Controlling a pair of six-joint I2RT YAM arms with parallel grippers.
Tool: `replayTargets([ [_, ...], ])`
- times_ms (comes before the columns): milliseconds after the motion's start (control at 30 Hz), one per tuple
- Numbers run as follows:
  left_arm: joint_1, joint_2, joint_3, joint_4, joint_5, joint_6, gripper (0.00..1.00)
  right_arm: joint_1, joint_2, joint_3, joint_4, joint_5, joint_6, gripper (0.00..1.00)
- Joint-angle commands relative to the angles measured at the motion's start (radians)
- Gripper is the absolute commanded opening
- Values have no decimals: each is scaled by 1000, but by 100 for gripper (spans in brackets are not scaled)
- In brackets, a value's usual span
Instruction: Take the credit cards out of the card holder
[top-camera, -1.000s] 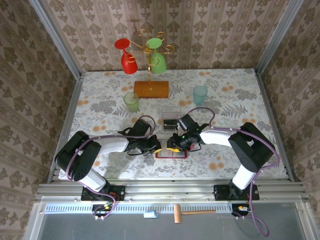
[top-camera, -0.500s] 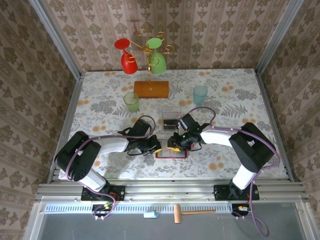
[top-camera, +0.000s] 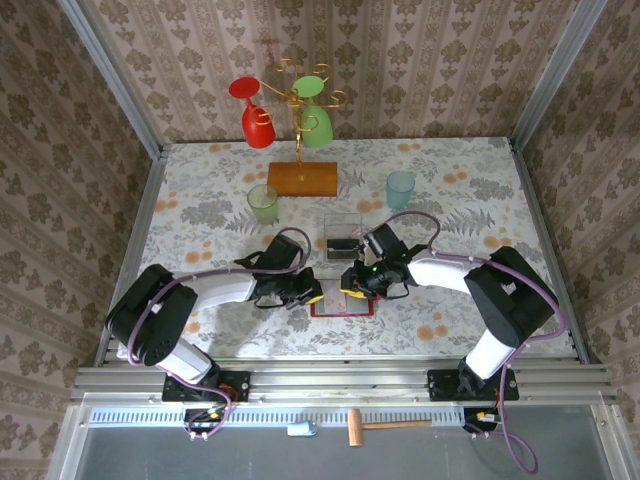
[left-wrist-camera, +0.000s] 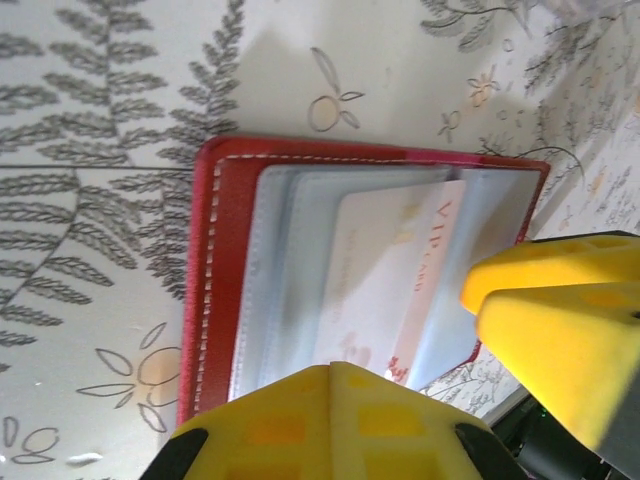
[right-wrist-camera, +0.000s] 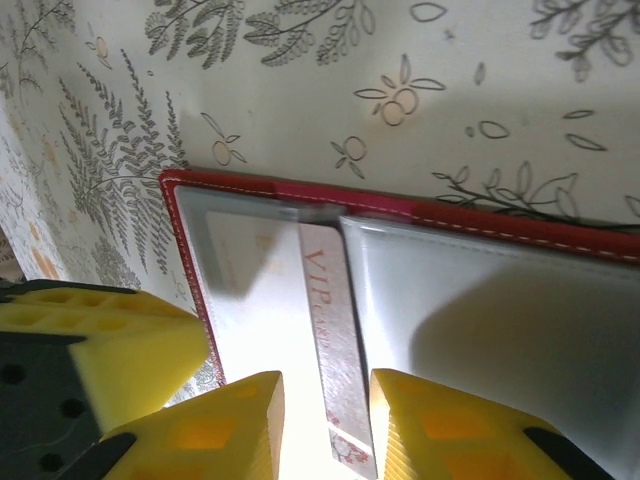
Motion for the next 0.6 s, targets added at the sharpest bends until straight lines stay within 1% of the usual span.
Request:
replayTargets([
  [0, -13, -13, 33, -40, -10, 28, 7, -8, 2, -13, 19, -36, -22, 28],
  [333, -12, 44, -4, 9, 4, 16, 5, -20, 52, -9, 45, -70, -28, 25],
  [567, -7, 51, -15, -12, -1, 29, 5, -24, 76, -16, 66, -88, -27, 21],
])
